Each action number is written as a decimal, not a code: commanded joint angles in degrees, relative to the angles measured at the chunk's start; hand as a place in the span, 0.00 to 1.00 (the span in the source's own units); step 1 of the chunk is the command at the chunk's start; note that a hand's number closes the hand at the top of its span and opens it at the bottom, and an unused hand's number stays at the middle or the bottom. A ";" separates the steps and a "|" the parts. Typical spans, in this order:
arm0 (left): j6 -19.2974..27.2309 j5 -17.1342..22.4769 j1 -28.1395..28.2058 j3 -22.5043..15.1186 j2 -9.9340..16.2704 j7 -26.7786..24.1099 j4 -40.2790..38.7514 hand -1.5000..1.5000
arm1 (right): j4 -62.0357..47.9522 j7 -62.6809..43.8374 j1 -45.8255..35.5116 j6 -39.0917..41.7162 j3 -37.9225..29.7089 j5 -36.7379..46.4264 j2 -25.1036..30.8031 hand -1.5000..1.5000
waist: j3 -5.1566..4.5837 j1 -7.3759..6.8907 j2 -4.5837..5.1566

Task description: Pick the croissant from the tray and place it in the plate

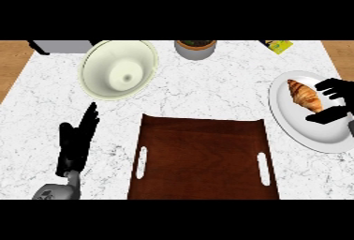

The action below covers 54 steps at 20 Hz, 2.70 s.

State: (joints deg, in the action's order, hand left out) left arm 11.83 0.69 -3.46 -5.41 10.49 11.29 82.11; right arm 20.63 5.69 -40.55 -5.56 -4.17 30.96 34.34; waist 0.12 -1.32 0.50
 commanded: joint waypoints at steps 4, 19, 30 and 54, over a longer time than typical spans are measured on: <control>1.50 -0.88 1.91 -0.23 -0.28 1.95 2.93 0.50 | 4.62 14.44 -0.33 1.19 -11.72 -13.11 -0.82 0.00 | 0.09 1.17 -0.75; -0.69 -1.74 1.57 0.85 -0.86 1.41 1.94 0.50 | 1.43 28.47 9.37 17.28 -23.01 -27.80 2.38 0.00 | -0.09 1.12 -0.40; -0.39 -4.01 0.31 1.15 -2.59 2.47 2.81 0.50 | -7.20 33.61 5.25 12.63 -20.62 -24.54 2.38 0.00 | -0.01 0.20 -0.12; -1.11 -6.10 -0.56 2.21 -4.62 0.57 -0.31 0.50 | -12.32 35.97 10.33 5.20 -21.40 -24.51 7.05 0.00 | 0.11 0.06 0.19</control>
State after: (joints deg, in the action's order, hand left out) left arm 9.11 -3.53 -2.27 -2.44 7.20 12.00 83.85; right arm 9.15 39.97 -31.99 0.29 -24.66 7.07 40.26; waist 0.19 -1.36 0.59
